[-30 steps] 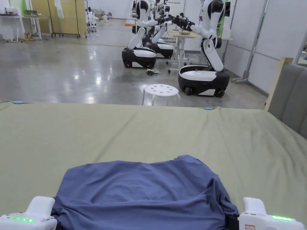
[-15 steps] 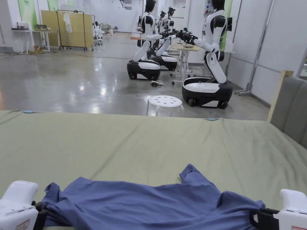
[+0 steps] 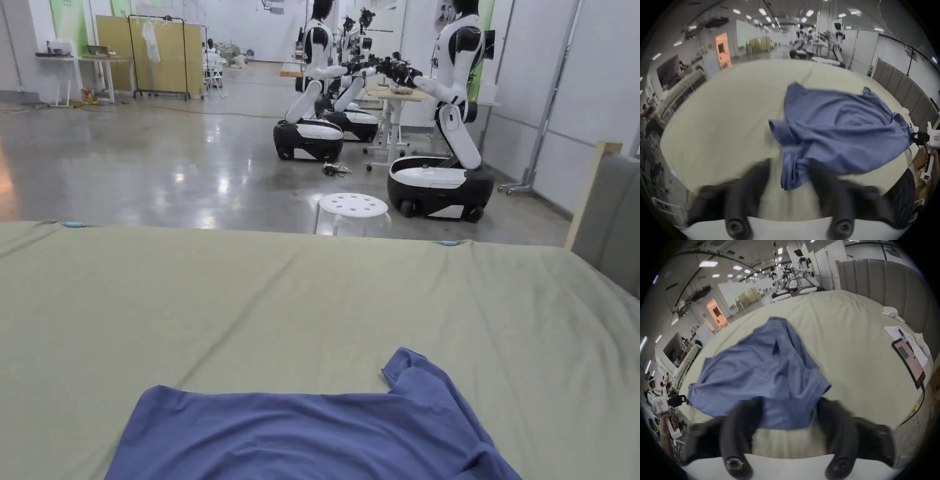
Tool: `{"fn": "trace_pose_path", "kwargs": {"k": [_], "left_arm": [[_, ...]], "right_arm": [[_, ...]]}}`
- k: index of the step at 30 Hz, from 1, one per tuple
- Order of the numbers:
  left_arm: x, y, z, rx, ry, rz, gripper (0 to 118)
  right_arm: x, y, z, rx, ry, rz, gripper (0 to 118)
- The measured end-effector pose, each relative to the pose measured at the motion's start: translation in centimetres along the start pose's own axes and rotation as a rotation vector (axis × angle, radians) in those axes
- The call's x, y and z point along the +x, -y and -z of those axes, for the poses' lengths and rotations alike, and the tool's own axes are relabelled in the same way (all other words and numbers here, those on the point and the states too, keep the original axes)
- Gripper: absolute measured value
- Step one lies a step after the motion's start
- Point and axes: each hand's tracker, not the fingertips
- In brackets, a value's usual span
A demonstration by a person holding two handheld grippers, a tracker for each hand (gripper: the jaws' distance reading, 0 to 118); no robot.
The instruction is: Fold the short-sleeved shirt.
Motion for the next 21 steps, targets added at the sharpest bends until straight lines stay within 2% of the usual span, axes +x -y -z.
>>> {"fn": "trace_pose_path", "kwargs": {"k": [1, 3, 6, 7, 8, 9, 10, 11, 12, 13, 14, 21], "left_arm": [[0.5, -0.4, -1.4, 0.058, -0.008, 0.012, 118], [1.5, -1.2, -3.6, 0.226, -0.005, 0.015, 118], [3.4, -1.7, -3.5, 0.396, -0.005, 0.045, 117], [3.9, -1.6, -3.1, 0.424, -0.009, 0.048, 115], [4.3, -1.7, -2.5, 0.402, -0.008, 0.044, 112], [4.5, -1.8, -2.0, 0.401, -0.005, 0.043, 110], [4.7, -2.1, -1.2, 0.38, 0.013, 0.042, 110], [4.5, -2.0, 0.0, 0.322, 0.041, 0.046, 92], [4.5, -2.3, 0.8, 0.288, 0.038, 0.045, 58], [4.4, -2.6, 1.9, 0.261, 0.026, 0.06, 12], [4.8, -3.0, 2.5, 0.282, 0.004, 0.089, 0], [3.1, -11.3, 13.1, 0.075, 0.008, 0.111, 0]], "right_arm": [[-0.8, -0.4, -1.2, 0.062, -0.024, -0.024, 95], [-3.0, -1.2, -3.5, 0.223, -0.07, -0.105, 95], [-7.0, -1.2, -4.5, 0.434, -0.056, -0.262, 94], [-8.4, -1.1, -4.2, 0.479, -0.017, -0.31, 86], [-9.4, -1.0, -3.9, 0.496, 0.014, -0.343, 74], [-10.1, -1.0, -3.5, 0.502, 0.011, -0.355, 64], [-10.8, -1.0, -2.7, 0.499, -0.002, -0.343, 64], [-11.3, -1.1, -2.2, 0.495, 0.006, -0.335, 20], [-11.6, -1.1, -1.8, 0.497, 0.018, -0.329, 4], [-11.6, -1.2, -1.6, 0.491, 0.006, -0.323, 4], [-11.4, -1.5, -1.2, 0.454, -0.04, -0.3, 3], [-10.4, -2.7, 1.5, 0.372, -0.009, -0.297, 3]]}}
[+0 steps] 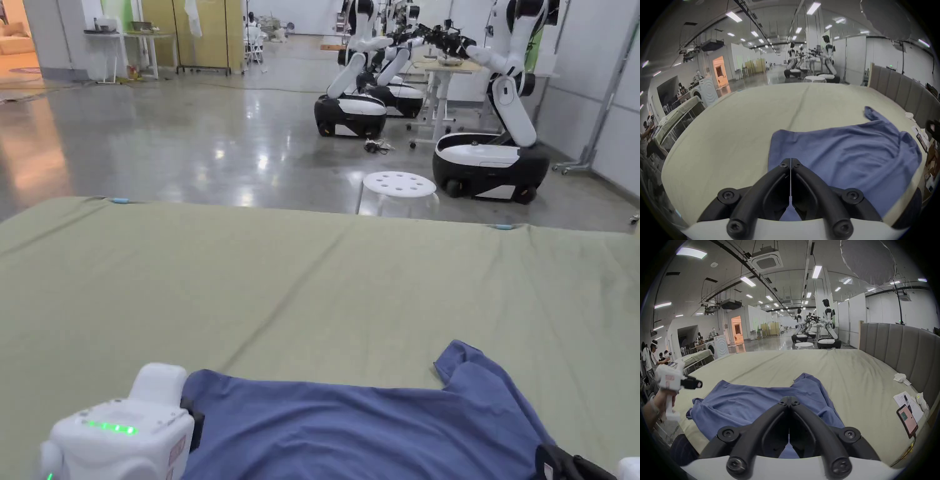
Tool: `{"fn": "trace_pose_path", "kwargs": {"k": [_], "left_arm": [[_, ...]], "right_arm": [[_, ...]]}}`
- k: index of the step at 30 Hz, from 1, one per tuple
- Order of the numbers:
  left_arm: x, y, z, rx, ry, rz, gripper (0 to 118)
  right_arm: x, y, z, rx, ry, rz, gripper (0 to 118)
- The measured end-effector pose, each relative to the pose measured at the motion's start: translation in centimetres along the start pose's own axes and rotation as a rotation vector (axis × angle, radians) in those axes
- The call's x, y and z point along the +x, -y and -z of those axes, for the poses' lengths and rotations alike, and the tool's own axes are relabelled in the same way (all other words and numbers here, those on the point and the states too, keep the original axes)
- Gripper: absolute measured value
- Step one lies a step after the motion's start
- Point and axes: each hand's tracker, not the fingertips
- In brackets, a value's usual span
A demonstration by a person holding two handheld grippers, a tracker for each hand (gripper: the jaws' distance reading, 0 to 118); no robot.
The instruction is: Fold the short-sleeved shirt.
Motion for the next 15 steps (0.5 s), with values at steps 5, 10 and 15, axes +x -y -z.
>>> {"fn": "trace_pose_path", "kwargs": {"k": [5, 10, 15], "left_arm": [[-1.4, -3.5, 10.6, -0.145, -0.014, -0.012, 114], [-0.2, -3.1, 13.7, -0.229, -0.073, 0.073, 90], [1.4, -3.8, 9.8, -0.168, -0.016, 0.083, 4]], "right_arm": [[2.5, -0.9, 2.9, -0.097, 0.046, 0.044, 3], [5.9, -3.6, 8.6, -0.186, 0.109, 0.029, 4], [10.1, -5.3, 19.3, -0.397, 0.108, 0.078, 99]]}}
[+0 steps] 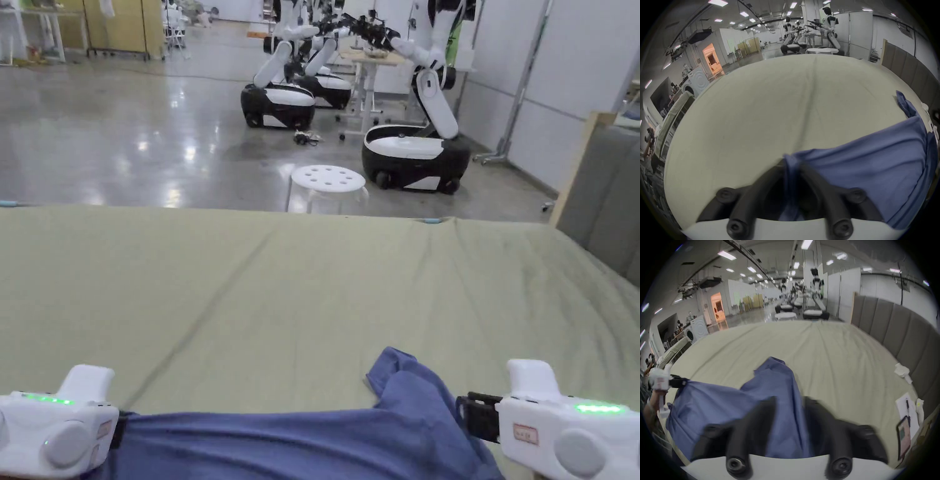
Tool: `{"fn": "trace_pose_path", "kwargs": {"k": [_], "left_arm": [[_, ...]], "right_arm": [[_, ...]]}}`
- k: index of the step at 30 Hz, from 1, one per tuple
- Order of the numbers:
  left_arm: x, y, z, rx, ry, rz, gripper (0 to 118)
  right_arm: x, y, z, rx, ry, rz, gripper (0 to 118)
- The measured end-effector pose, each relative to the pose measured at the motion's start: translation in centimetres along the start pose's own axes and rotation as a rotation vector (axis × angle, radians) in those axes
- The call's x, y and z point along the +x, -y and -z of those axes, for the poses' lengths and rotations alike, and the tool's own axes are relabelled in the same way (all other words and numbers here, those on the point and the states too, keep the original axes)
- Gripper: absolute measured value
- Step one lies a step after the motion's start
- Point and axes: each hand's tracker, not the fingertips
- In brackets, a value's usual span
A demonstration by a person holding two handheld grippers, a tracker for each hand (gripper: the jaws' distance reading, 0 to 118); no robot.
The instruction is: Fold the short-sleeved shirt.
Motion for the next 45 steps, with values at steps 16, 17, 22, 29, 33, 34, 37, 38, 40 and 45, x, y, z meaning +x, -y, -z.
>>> {"fn": "trace_pose_path", "kwargs": {"k": [16, 17, 22, 29, 33, 34, 37, 38, 40, 45], "left_arm": [[-1.5, 0.2, -5.5, 0.096, 0.015, -0.06, 1], [-1.8, 0.3, -7.1, 0.142, 0.026, -0.071, 1], [-2.9, 3.0, -16.4, 0.287, 0.046, -0.065, 1], [-3.5, 15.1, -20.5, 0.141, 0.142, -0.089, 1], [-1.9, 19.7, -17.7, -0.008, 0.15, -0.098, 1], [-1.8, 20.2, -17.3, 0.009, 0.145, -0.102, 1], [-1.9, 19.5, -17.6, 0.109, 0.109, -0.178, 6], [-1.9, 19.0, -18.3, 0.13, 0.082, -0.187, 30], [-1.3, 18.2, -20.0, 0.195, 0.045, -0.176, 107], [1.0, 16.9, -24.9, 0.513, 0.043, -0.159, 117]], "right_arm": [[-2.1, -1.7, 0.9, -0.091, -0.015, -0.121, 9], [-2.3, -2.0, -1.2, -0.051, -0.034, -0.138, 9], [-2.2, 0.5, -12.3, 0.124, -0.094, -0.189, 9], [-0.9, 12.5, -18.1, 0.091, -0.098, -0.156, 9], [-0.9, 18.6, -16.3, -0.002, -0.067, -0.078, 9], [-0.9, 19.2, -15.7, 0.001, -0.056, -0.045, 9], [-0.8, 18.9, -16.3, 0.105, -0.051, 0.013, 16], [-0.9, 18.4, -16.8, 0.125, -0.028, 0.002, 38], [-1.2, 17.6, -18.6, 0.154, -0.045, 0.01, 82], [-4.9, 16.3, -23.2, 0.488, -0.104, -0.064, 93]]}}
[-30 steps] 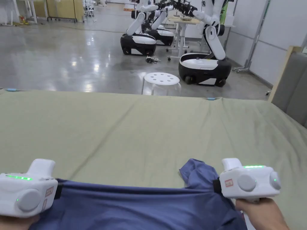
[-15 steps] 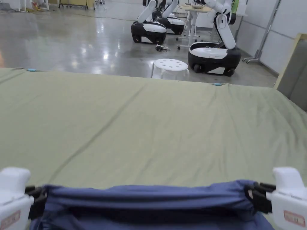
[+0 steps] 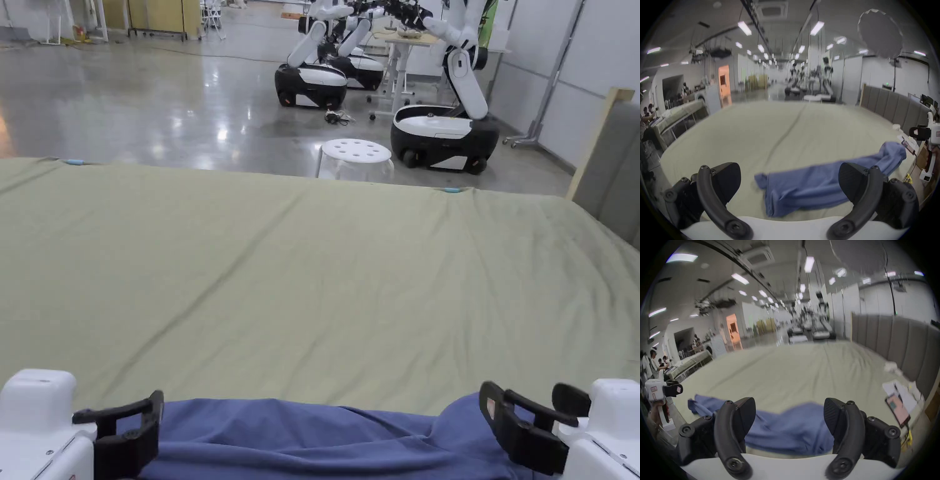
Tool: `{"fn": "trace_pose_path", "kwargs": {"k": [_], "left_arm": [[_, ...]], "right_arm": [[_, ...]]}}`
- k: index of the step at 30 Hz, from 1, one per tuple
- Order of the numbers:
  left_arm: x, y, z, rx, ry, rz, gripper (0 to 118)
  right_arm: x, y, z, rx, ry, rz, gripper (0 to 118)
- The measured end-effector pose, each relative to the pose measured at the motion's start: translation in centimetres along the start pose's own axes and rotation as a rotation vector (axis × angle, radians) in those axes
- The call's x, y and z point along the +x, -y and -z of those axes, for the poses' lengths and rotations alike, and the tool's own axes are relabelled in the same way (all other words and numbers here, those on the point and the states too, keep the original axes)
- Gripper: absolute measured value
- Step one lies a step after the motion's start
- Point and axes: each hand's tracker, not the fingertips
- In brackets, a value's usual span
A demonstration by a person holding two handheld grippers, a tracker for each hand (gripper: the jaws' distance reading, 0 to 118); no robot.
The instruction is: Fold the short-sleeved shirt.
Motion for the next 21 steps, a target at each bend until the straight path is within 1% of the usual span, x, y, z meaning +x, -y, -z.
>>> {"fn": "trace_pose_path", "kwargs": {"k": [1, 2, 3, 4, 5, 6, 7, 8, 9, 10, 11, 13, 14, 15, 16, 17, 18, 19, 20, 21], "left_arm": [[0.6, -0.5, -0.2, 0.035, 0.003, 0.014, 116], [1.5, -0.6, -0.4, 0.062, -0.014, 0.038, 111], [1.9, -0.8, -0.4, 0.081, -0.026, 0.053, 106], [2.4, -0.9, -0.3, 0.087, -0.029, 0.07, 95], [2.7, -0.9, -0.3, 0.084, -0.015, 0.073, 57], [2.5, -0.7, -0.2, 0.088, 0.002, 0.069, 16], [2.6, -0.6, -0.1, 0.083, -0.017, 0.072, 0], [2.6, -0.4, 0.2, 0.054, -0.084, 0.093, 0], [2.0, -0.4, 0.4, 0.039, -0.041, 0.077, 0], [0.5, 0.1, 1.2, -0.021, 0.021, 0.021, 0], [-1.0, 0.2, 1.6, -0.057, 0.031, -0.065, 0], [-3.6, 0.7, 2.1, -0.092, 0.065, -0.121, 0], [-4.1, 0.6, 1.5, -0.101, 0.047, -0.103, 0], [-5.3, 1.0, 1.6, -0.123, 0.045, -0.111, 8], [-6.9, 1.6, 1.8, -0.155, 0.084, -0.146, 35], [-8.3, 2.0, 1.9, -0.201, 0.115, -0.2, 65], [-9.0, 2.0, 1.6, -0.234, 0.129, -0.244, 80], [-10.2, 2.7, 1.9, -0.273, 0.184, -0.304, 80], [-11.4, 3.4, 2.1, -0.287, 0.237, -0.364, 118], [-12.6, 3.7, 2.2, -0.273, 0.269, -0.447, 117]], "right_arm": [[-1.0, -0.3, -0.2, 0.048, 0.019, -0.033, 93], [-1.8, -0.4, -0.2, 0.074, 0.015, -0.055, 89], [-2.3, -0.4, -0.2, 0.093, 0.01, -0.063, 75], [-2.9, -0.3, -0.1, 0.105, 0.014, -0.07, 49], [-3.5, -0.2, 0.3, 0.097, 0.03, -0.075, 17], [-3.8, 0.0, 0.5, 0.097, 0.045, -0.083, 6], [-4.0, 0.1, 0.5, 0.102, 0.049, -0.082, 5], [-4.0, 0.1, 0.5, 0.101, 0.039, -0.074, 4], [-4.0, 0.0, 0.6, 0.091, 0.026, -0.061, 4], [-4.1, 0.1, 0.7, 0.082, 0.023, -0.056, 4], [-4.2, 0.2, 0.7, 0.078, 0.022, -0.06, 4], [-4.2, 0.3, 0.7, 0.07, 0.024, -0.07, 4], [-4.2, 0.3, 0.7, 0.062, 0.021, -0.07, 4], [-4.2, 0.4, 0.7, 0.057, 0.019, -0.065, 4], [-4.2, 0.5, 0.7, 0.052, 0.016, -0.062, 4], [-4.2, 0.7, 0.7, 0.048, 0.016, -0.062, 4], [-4.3, 0.9, 0.8, 0.038, 0.012, -0.062, 4], [-4.4, 1.0, 1.0, 0.026, 0.005, -0.061, 4], [-4.6, 1.2, 1.2, 0.014, -0.001, -0.061, 4], [-4.8, 1.3, 1.3, 0.009, -0.001, -0.062, 4]]}}
